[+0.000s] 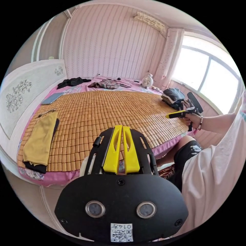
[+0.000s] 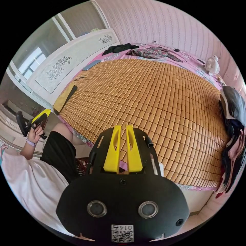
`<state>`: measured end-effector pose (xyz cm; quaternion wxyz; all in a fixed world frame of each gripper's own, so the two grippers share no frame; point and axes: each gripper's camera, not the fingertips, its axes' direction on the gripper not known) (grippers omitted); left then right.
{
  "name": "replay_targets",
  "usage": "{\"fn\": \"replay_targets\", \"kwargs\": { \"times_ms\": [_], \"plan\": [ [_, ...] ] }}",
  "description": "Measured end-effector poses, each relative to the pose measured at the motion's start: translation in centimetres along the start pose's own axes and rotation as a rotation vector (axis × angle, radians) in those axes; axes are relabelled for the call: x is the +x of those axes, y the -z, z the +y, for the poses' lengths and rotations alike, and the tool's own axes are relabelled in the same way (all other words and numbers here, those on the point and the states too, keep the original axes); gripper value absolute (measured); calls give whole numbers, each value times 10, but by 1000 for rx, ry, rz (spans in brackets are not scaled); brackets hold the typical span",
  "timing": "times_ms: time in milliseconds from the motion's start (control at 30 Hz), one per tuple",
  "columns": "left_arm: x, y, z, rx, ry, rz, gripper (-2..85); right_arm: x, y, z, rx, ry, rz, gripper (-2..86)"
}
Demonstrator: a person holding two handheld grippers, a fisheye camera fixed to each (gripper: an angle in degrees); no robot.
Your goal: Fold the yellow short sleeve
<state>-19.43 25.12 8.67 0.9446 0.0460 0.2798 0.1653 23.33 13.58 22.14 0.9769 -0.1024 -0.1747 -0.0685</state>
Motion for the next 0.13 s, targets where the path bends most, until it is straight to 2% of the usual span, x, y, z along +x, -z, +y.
{"fn": "replay_targets", "kwargs": {
  "times_ms": [133],
  "plan": [
    [91, -51, -43, -8, -256, 164, -9, 57, 58, 72, 128, -192, 57, 26]
  ]
}}
